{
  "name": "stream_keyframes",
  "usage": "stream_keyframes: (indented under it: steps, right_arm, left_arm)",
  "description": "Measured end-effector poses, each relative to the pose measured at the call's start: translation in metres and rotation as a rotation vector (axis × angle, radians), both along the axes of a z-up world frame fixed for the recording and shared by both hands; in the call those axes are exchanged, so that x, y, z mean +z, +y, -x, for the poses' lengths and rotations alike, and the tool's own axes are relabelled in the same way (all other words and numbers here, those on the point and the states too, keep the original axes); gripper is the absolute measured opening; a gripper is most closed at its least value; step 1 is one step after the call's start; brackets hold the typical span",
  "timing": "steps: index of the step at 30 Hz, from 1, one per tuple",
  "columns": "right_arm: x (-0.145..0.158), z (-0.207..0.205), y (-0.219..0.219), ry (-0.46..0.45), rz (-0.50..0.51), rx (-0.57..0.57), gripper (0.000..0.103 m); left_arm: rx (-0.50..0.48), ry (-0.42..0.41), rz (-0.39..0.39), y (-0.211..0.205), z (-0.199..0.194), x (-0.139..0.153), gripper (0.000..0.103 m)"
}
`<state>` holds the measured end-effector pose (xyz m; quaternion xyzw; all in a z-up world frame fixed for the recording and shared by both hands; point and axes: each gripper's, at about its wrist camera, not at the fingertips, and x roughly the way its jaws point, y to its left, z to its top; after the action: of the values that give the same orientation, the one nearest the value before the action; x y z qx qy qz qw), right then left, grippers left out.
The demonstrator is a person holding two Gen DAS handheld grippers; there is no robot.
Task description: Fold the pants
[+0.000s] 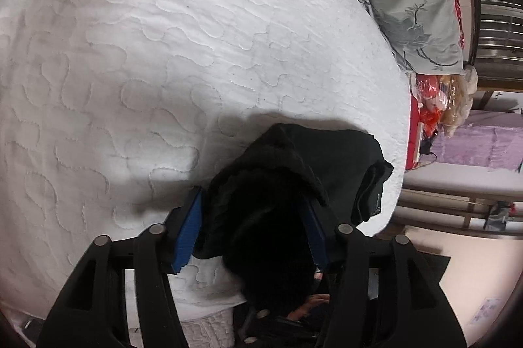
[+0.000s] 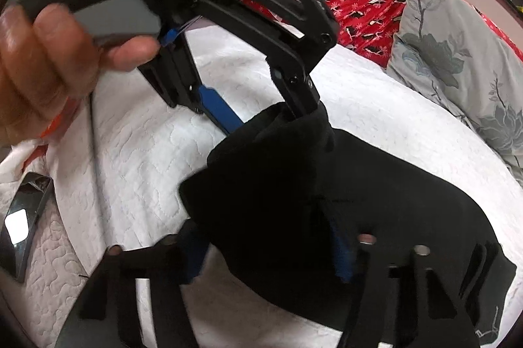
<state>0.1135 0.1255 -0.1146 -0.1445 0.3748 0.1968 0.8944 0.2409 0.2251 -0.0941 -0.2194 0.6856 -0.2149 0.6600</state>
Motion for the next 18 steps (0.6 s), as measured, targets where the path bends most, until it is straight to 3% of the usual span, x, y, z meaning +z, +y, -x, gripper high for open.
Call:
stream_keyframes:
  steps: [3,4,8,11,13,15,17,18]
  right_arm:
    - [0.006,-0.008,-0.009,0.021,-0.046,0.008,0.02]
    - [0.008,-0.008,-0.011,0.03,-0.058,0.007,0.018]
    - [0.014,-0.008,-0.017,0.035,-0.093,-0.001,0.018]
    - [0.013,-0.007,-0.021,0.056,-0.125,-0.013,0.022]
    - [0.012,-0.005,-0.021,0.054,-0.13,-0.014,0.024]
    - [0.011,-0.001,-0.02,0.046,-0.13,-0.015,0.033]
    - [0.01,0.0,-0.021,0.053,-0.137,-0.022,0.04]
    - [0.008,0.0,-0.021,0.056,-0.14,-0.024,0.042]
  left_arm:
    - [0.044,0.003,0.01,0.003,0.005,0.001,0.025]
    - [0.061,0.005,0.02,0.005,0.006,0.001,0.023]
    - [0.122,0.032,0.033,0.016,0.009,-0.001,0.021]
    - [0.113,0.027,0.028,0.019,0.012,0.003,0.021]
    - [0.109,0.0,0.062,0.024,0.014,0.01,0.027]
    - [0.116,-0.034,0.119,0.031,0.017,0.016,0.044]
    - [0.119,-0.057,0.154,0.035,0.017,0.017,0.054]
    - [0.113,-0.061,0.145,0.034,0.015,0.016,0.054]
